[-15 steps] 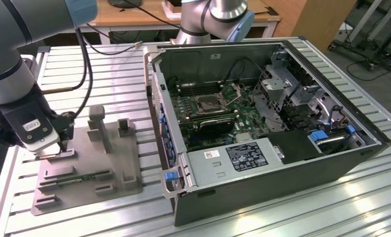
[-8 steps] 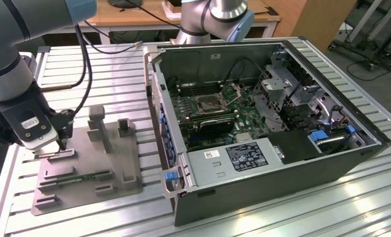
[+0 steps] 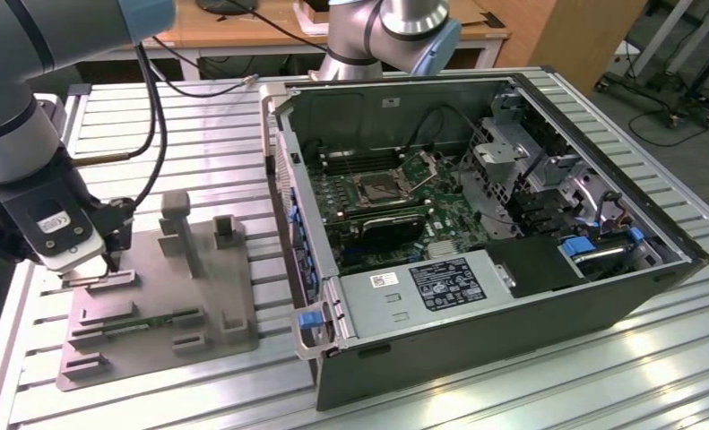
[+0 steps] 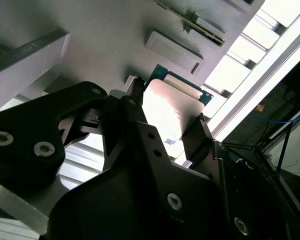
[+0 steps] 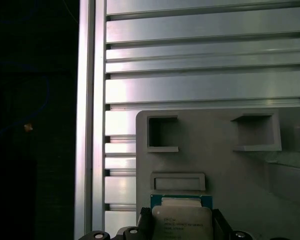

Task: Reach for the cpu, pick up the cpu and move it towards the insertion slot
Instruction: 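Pick up the cpu and move it towards the insertion slot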

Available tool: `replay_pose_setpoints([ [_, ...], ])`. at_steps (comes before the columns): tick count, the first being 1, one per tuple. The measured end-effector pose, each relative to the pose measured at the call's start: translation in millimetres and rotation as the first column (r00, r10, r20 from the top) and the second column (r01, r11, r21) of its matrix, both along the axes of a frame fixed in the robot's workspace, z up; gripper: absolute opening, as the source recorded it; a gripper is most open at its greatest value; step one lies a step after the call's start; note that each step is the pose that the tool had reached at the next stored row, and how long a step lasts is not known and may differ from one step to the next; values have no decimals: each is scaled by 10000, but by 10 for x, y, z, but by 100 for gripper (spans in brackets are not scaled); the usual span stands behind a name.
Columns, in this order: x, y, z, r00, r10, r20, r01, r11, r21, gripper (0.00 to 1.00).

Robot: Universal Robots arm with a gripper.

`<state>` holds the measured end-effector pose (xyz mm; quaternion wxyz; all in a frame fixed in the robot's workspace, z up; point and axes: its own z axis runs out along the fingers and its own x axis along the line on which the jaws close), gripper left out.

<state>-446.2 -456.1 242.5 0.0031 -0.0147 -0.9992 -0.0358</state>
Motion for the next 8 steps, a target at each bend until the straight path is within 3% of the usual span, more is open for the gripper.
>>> replay_pose_setpoints([
  [8, 0, 0, 50, 10000, 0, -1, 0, 10000, 0, 55],
])
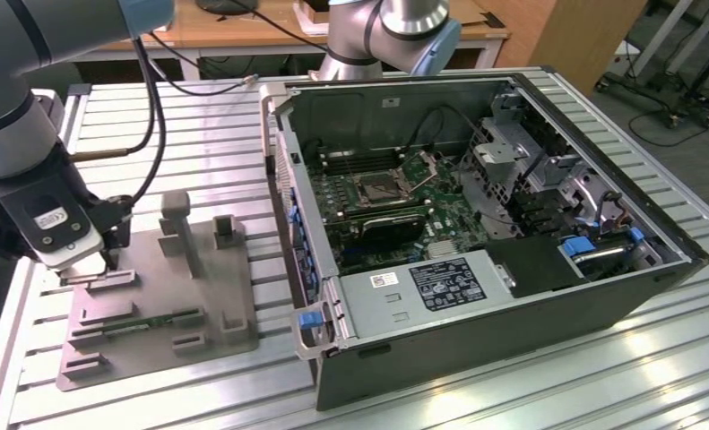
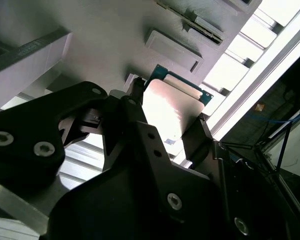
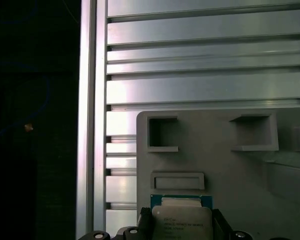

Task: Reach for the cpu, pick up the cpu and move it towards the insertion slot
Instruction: 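Pick up the cpu and move it towards the insertion slot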

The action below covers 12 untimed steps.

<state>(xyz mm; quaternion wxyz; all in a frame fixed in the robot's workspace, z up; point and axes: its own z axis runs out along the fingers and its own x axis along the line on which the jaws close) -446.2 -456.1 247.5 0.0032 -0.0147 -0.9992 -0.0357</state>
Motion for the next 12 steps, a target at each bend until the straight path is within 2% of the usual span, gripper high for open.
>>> replay_pose_setpoints([
  [12, 0, 0, 70, 10000, 0, 2, 0, 10000, 1, 55],
])
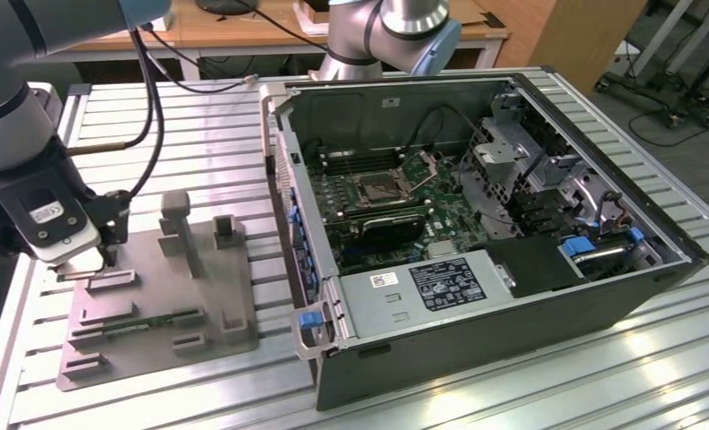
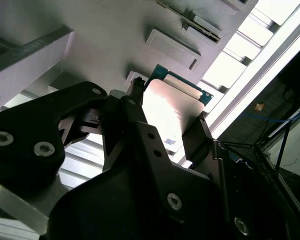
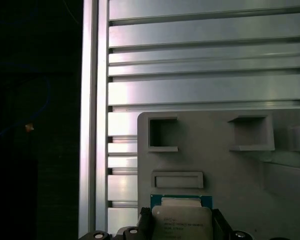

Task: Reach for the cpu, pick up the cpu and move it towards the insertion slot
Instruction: 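Pick up the cpu and move it towards the insertion slot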

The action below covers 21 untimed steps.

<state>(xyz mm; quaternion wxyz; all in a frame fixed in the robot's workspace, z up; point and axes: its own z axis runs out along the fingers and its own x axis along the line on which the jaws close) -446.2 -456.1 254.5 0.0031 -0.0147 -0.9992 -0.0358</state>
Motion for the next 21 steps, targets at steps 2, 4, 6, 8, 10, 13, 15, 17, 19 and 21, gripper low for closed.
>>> replay_pose_setpoints([
  [2, 0, 0, 6, 10000, 0, 1, 0, 10000, 1, 55],
  [4, 0, 0, 15, 10000, 0, -1, 0, 10000, -1, 55],
  [6, 0, 0, 26, 10000, 0, -2, 0, 10000, -1, 55],
  [8, 0, 0, 37, 10000, 0, -1, 0, 10000, -1, 55],
  [10, 0, 0, 48, 10000, 0, 0, 0, 10000, 0, 55],
  [13, 0, 0, 66, 10000, 0, -2, 0, 10000, -1, 55],
  [15, 0, 0, 78, 10000, 0, -1, 0, 10000, -1, 55],
  [17, 0, 0, 92, 10000, 0, -1, 0, 10000, -1, 55],
  [19, 0, 0, 104, 10000, 0, 0, 0, 10000, 0, 55],
  [21, 0, 0, 117, 10000, 0, -1, 0, 10000, 0, 55],
])
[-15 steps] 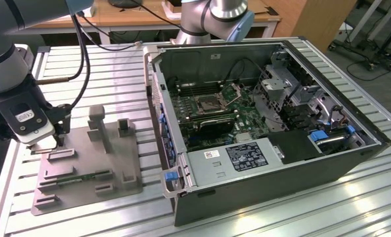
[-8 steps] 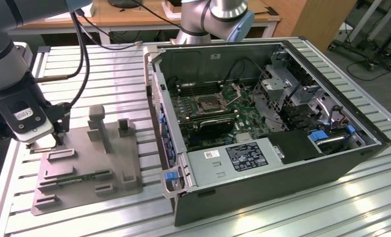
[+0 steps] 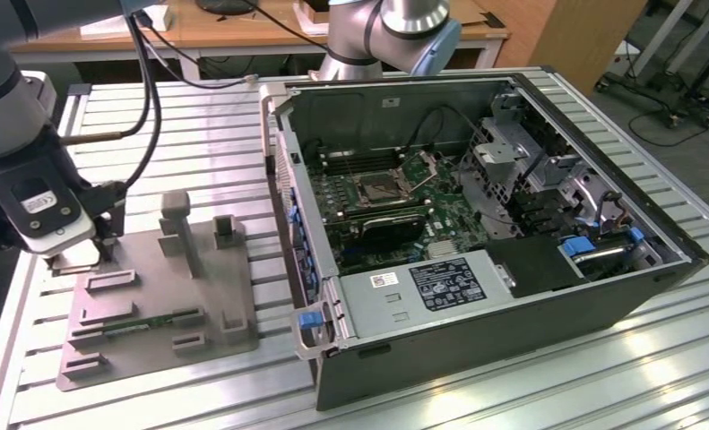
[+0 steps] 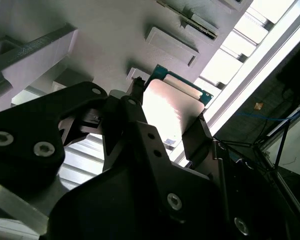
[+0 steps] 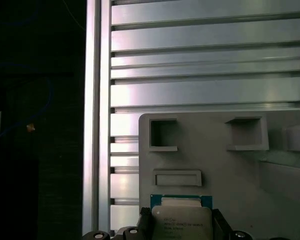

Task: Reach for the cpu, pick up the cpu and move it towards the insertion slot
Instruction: 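Pick up the cpu and move it towards the insertion slot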

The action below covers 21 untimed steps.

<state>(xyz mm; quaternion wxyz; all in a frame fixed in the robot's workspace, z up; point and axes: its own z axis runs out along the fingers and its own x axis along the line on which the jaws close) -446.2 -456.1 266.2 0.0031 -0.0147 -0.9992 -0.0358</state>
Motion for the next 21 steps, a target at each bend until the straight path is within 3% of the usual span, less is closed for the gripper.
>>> replay_pose_setpoints([
  [21, 0, 0, 144, 10000, 0, 0, 0, 10000, 0, 55],
])
